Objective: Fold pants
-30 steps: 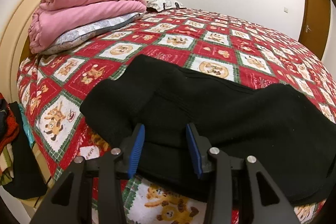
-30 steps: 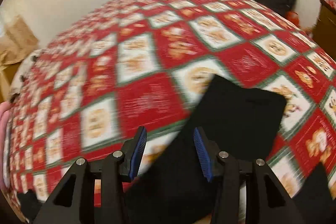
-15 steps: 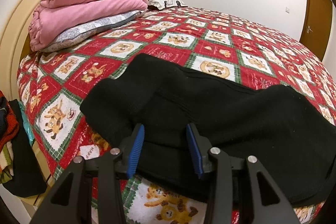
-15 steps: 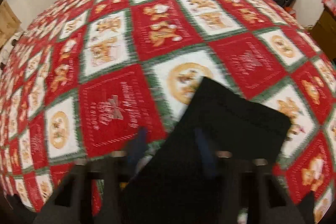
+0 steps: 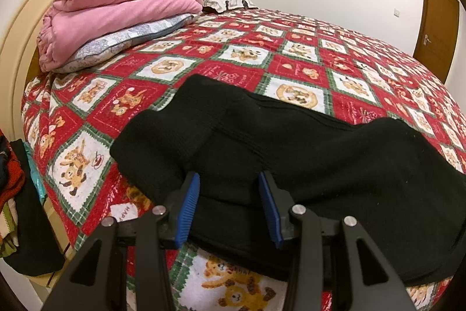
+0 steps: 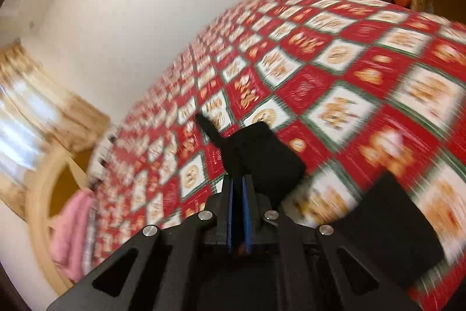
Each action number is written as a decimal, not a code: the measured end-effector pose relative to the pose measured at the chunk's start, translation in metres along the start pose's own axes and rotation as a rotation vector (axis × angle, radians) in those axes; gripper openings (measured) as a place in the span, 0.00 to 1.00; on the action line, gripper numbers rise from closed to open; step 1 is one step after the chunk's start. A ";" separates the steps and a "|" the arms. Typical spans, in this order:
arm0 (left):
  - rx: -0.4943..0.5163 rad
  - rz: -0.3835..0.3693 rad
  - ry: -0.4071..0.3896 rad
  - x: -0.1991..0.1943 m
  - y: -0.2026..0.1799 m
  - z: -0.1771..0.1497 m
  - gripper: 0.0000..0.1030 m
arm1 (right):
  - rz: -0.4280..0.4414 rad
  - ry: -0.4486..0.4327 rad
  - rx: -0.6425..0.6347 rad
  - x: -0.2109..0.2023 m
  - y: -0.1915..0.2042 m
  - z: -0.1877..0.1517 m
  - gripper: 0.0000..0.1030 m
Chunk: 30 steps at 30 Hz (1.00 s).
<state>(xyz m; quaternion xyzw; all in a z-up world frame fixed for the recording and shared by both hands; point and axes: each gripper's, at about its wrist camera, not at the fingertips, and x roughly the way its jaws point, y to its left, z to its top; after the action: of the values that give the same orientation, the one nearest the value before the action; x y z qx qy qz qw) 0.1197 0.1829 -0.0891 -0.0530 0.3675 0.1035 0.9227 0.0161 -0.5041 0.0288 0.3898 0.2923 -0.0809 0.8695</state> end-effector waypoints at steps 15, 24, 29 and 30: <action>0.048 0.013 0.010 0.003 -0.006 0.007 0.48 | 0.097 0.021 0.255 -0.059 -0.117 -0.069 0.07; 0.074 -0.033 0.007 -0.023 -0.021 0.017 0.48 | -0.223 -0.203 -0.010 -0.122 -0.062 -0.066 0.07; 0.251 -0.198 -0.066 -0.067 -0.090 0.010 0.50 | -0.110 0.063 -0.350 -0.047 0.019 -0.092 0.07; 0.294 -0.239 -0.066 -0.075 -0.108 0.004 0.54 | -0.116 0.104 -0.384 -0.033 0.025 -0.099 0.07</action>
<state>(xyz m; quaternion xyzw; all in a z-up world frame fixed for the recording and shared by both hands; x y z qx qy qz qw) 0.0944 0.0676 -0.0323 0.0427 0.3392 -0.0597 0.9378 -0.0455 -0.4177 0.0115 0.2031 0.3689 -0.0536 0.9054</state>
